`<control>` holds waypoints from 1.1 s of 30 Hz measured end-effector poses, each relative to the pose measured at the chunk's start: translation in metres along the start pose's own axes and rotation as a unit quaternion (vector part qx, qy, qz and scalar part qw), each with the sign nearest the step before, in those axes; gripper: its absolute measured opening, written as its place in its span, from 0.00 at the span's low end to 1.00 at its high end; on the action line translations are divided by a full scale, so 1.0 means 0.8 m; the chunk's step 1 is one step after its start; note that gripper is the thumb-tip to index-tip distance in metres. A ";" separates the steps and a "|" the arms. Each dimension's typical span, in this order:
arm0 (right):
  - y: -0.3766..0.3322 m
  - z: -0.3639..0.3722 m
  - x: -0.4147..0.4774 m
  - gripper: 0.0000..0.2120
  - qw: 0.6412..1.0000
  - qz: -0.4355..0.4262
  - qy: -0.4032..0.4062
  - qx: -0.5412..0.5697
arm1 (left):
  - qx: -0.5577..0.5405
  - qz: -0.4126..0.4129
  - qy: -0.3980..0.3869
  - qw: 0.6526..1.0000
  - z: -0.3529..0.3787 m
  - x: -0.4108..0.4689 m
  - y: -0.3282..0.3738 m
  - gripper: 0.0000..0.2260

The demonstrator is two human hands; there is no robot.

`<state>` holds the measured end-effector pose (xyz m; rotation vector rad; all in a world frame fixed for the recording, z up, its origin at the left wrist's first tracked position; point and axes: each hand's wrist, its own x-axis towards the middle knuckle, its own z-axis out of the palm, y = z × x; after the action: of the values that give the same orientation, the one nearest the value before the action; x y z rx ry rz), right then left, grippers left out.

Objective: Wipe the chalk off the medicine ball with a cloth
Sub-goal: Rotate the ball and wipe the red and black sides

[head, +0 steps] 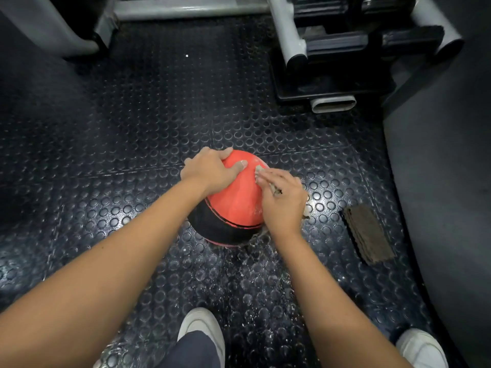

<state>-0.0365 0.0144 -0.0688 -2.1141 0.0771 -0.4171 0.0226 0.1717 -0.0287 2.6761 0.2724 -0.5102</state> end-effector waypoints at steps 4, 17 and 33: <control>-0.013 0.001 -0.065 0.10 0.998 -0.068 -0.019 -0.001 | -0.036 -0.016 -0.007 0.999 -0.003 0.006 -0.009 0.39; -0.008 -0.004 -0.052 0.07 1.000 0.008 0.005 0.011 | -0.038 0.001 0.012 0.999 -0.002 0.002 -0.011 0.30; -0.009 -0.013 -0.099 0.08 0.997 0.011 -0.003 0.081 | -0.016 -0.008 0.020 1.000 -0.002 0.001 -0.004 0.30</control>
<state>-0.1148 0.0270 -0.0788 -1.9527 0.0602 -0.3914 0.0232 0.1749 -0.0290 2.6567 0.3116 -0.4547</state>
